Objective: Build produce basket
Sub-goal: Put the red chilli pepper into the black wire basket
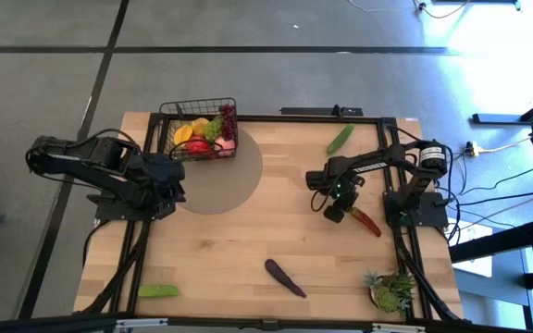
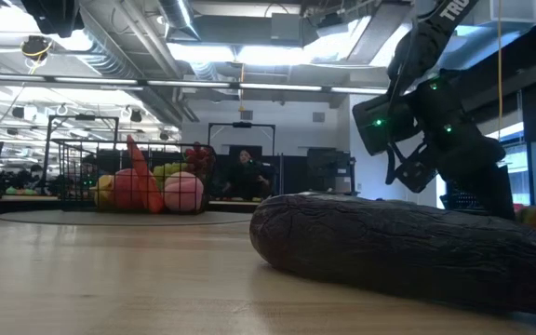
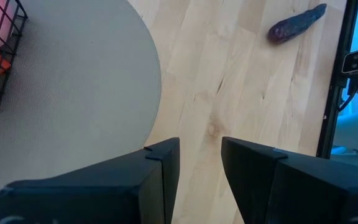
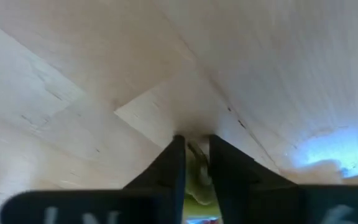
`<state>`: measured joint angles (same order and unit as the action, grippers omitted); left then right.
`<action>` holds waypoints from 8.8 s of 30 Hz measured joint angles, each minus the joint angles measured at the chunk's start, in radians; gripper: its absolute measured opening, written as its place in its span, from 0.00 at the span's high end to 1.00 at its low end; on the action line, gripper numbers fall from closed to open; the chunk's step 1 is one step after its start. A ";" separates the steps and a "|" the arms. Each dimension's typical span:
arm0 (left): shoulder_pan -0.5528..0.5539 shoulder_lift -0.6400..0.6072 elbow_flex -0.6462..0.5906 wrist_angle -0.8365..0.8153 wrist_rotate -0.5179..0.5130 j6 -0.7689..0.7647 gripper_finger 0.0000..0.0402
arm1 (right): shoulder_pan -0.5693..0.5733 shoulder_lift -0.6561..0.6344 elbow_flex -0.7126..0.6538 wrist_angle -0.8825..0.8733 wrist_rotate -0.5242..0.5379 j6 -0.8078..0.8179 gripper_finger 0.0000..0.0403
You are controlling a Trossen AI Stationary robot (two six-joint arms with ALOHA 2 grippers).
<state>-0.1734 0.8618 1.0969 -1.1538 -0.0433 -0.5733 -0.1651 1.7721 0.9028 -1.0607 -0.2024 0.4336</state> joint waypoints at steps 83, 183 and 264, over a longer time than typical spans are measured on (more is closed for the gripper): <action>0.075 0.065 -0.002 0.511 -0.574 0.606 0.74 | 0.072 0.000 0.985 0.783 0.154 -0.661 1.00; 0.254 0.281 0.000 0.744 -0.175 0.636 0.73 | 0.071 0.000 0.985 0.787 0.156 -0.650 1.00; 0.674 0.097 0.000 0.103 -0.432 0.182 1.00 | 0.072 -0.050 0.985 0.668 0.156 -0.730 0.52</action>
<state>0.5006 0.9592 1.0969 -1.0503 -0.4750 -0.3915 -0.0933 1.7222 1.8881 -0.3930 -0.0467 -0.2966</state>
